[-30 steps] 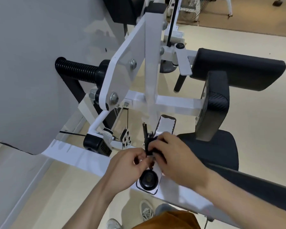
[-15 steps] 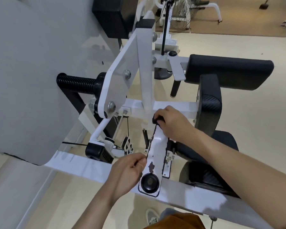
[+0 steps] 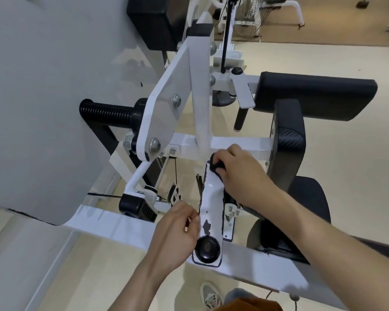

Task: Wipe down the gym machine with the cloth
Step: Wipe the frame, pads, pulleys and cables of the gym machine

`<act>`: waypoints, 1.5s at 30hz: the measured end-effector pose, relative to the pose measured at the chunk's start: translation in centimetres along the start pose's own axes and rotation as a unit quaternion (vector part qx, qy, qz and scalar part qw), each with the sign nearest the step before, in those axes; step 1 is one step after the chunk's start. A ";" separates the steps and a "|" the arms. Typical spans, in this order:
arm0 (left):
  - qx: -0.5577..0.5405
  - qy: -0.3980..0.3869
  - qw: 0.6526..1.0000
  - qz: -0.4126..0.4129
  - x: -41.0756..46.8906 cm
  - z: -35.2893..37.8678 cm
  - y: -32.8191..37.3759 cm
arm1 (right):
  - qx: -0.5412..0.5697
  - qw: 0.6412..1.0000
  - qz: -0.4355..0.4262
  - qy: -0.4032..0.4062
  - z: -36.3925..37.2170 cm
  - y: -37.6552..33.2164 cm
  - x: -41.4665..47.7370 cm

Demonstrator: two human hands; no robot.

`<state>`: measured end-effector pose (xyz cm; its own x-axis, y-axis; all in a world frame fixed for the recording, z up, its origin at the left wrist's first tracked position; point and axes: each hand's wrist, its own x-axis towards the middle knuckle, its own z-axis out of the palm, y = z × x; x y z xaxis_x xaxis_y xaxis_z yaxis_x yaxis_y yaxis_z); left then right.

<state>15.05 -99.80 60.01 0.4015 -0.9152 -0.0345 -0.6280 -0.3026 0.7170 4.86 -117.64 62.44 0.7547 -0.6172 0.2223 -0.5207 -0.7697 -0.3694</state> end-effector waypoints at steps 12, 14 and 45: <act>-0.132 0.300 0.945 0.010 -0.9 -5.6 4.7 | 0.384 0.914 -0.017 0.130 -4.3 -7.4 -0.6; -0.080 0.373 0.920 0.084 -0.7 -8.6 5.9 | 0.404 0.893 -0.095 0.175 -3.8 -10.2 0.1; -0.237 0.305 0.921 0.049 6.3 -14.1 8.0 | 0.136 0.974 -0.116 0.140 -11.3 -9.8 12.3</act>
<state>22.00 -104.25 75.37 0.7491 -0.5684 0.3402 -0.3769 0.0567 0.9245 14.71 -119.56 79.00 0.6808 -0.4809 0.5524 -0.1943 -0.8458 -0.4968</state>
